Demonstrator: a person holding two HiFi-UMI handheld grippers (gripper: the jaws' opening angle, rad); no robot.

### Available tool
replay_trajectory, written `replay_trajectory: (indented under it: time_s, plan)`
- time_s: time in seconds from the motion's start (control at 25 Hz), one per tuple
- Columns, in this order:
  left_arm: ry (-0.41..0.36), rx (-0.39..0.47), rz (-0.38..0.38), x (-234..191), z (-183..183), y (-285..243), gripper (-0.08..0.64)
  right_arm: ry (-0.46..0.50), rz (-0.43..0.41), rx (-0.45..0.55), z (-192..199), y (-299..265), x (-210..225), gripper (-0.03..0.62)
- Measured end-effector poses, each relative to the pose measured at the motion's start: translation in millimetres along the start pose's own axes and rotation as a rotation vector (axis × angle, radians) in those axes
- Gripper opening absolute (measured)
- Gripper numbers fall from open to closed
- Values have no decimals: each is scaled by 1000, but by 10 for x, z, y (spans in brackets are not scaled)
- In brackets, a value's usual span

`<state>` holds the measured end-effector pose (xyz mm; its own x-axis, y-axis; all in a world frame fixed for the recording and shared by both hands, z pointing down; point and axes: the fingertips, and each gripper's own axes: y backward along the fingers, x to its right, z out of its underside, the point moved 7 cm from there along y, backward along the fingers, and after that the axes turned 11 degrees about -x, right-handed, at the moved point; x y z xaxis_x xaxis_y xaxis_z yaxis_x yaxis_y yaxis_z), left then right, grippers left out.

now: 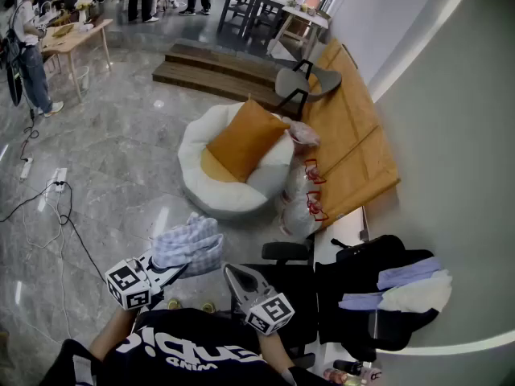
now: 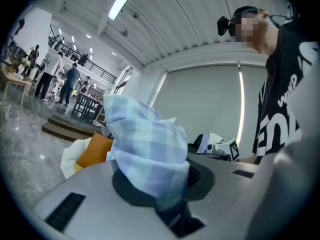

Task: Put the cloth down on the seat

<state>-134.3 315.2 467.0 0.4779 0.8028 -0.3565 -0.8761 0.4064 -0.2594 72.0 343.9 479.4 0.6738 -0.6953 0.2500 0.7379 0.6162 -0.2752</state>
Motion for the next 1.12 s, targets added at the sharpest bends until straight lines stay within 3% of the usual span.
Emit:
replay_trajectory:
  time_s: [0.36, 0.56, 1.12]
  plan:
    - [-2, -6, 4, -4, -1, -6, 77, 1, -3, 2, 8, -12, -1, 18]
    - [-3, -11, 1, -29, 25, 53, 77, -16, -24, 67, -28, -23, -31, 20]
    - [-15, -20, 34, -309, 110, 467, 78, -37, 113, 87, 13, -221, -245, 20]
